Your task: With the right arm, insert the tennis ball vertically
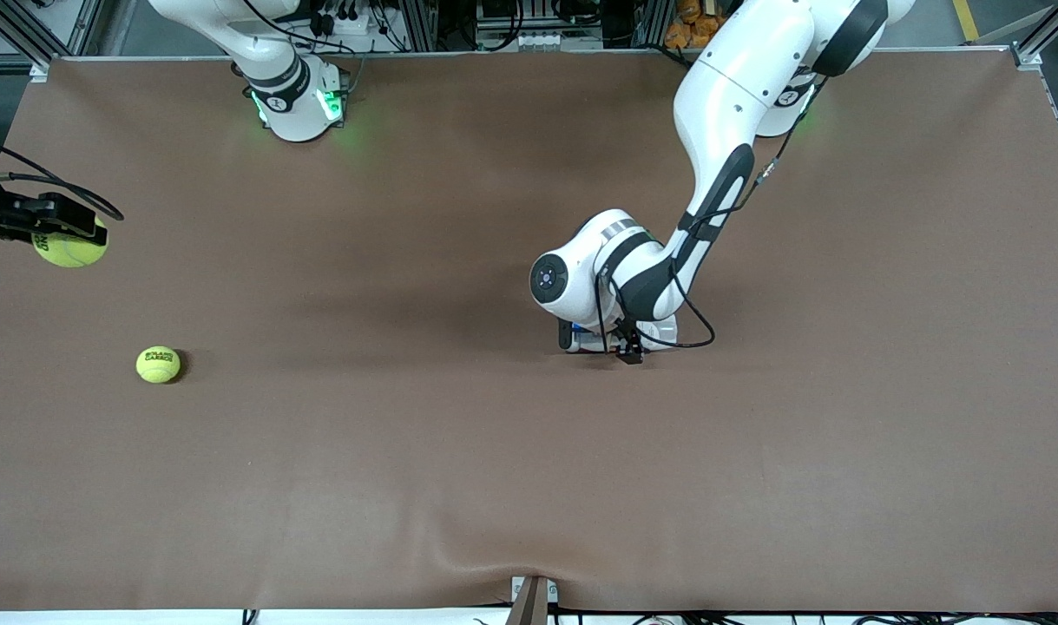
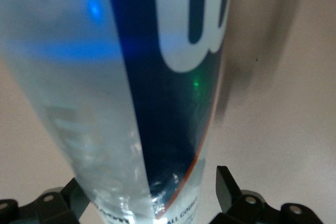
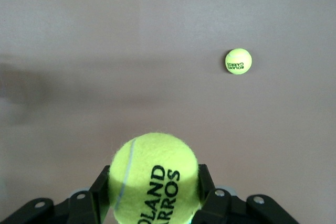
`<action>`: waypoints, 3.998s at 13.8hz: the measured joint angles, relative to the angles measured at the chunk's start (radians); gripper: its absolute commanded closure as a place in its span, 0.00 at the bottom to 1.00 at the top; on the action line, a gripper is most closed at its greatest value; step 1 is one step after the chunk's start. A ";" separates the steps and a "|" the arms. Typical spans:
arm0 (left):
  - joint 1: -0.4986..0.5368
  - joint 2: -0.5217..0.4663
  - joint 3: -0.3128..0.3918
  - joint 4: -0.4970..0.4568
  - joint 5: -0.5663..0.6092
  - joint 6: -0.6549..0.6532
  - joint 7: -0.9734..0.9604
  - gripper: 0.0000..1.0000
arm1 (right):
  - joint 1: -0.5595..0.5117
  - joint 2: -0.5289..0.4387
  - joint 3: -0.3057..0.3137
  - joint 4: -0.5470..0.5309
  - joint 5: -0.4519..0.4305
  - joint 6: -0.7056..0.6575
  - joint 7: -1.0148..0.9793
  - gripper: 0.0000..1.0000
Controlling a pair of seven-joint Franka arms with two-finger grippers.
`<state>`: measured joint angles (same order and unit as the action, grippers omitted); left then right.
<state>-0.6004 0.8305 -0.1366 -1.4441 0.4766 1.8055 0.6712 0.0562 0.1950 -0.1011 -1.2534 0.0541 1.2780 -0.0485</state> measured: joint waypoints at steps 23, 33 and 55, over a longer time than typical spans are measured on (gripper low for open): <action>0.000 0.013 0.006 0.001 0.001 0.007 -0.002 0.10 | 0.000 0.001 0.000 -0.001 0.000 0.000 0.000 1.00; 0.000 0.015 0.009 0.001 0.002 0.034 -0.002 0.21 | 0.000 0.001 0.000 -0.001 0.000 0.000 0.000 1.00; 0.000 0.006 -0.021 0.072 -0.117 0.180 -0.002 0.26 | 0.000 0.001 0.000 -0.001 0.000 0.000 0.000 1.00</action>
<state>-0.6008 0.8367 -0.1573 -1.3723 0.3594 1.9858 0.6689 0.0563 0.1957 -0.1006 -1.2547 0.0542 1.2780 -0.0485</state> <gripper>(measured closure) 0.260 0.326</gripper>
